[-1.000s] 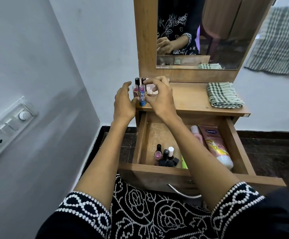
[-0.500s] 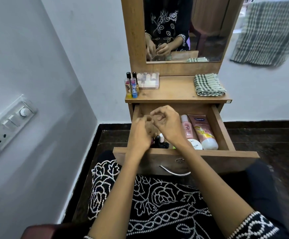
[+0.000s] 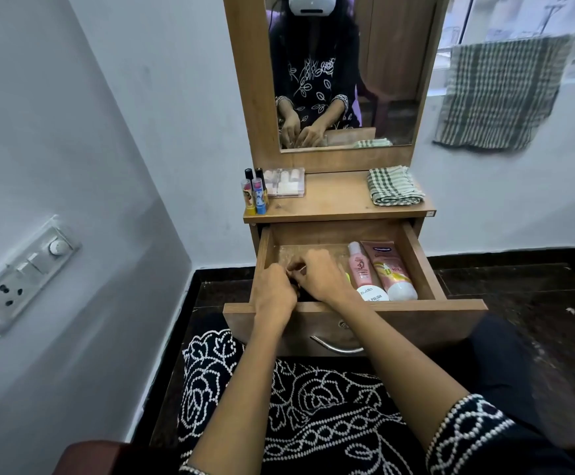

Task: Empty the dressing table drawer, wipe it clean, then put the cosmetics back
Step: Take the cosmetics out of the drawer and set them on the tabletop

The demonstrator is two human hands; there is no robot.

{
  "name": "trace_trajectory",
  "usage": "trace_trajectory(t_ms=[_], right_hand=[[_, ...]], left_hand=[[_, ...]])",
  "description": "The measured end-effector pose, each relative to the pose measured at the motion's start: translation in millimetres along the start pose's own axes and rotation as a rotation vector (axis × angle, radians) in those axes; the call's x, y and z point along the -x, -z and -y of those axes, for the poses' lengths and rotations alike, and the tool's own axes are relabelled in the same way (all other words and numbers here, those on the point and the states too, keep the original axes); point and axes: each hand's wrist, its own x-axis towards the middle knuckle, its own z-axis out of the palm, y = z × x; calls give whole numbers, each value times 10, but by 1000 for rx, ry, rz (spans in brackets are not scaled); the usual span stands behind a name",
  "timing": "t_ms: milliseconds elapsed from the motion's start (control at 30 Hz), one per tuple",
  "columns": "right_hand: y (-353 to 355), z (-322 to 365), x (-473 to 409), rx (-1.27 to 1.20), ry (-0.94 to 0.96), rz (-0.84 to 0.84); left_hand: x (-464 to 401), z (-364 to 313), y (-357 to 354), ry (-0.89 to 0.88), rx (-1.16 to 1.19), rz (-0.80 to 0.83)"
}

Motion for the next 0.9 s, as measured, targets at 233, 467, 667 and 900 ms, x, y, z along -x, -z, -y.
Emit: trace_trajectory(t_ms=[233, 467, 667, 900], right_hand=[[-25, 7, -27, 25, -14, 42], [-21, 6, -49, 37, 13, 73], [-30, 82, -84, 203, 46, 172], [29, 182, -228, 200, 16, 251]], left_hand=[[-11, -19, 1, 39, -24, 19], [-7, -33, -11, 18, -77, 7], [6, -31, -7, 5, -118, -1], [-6, -38, 23, 6, -56, 29]])
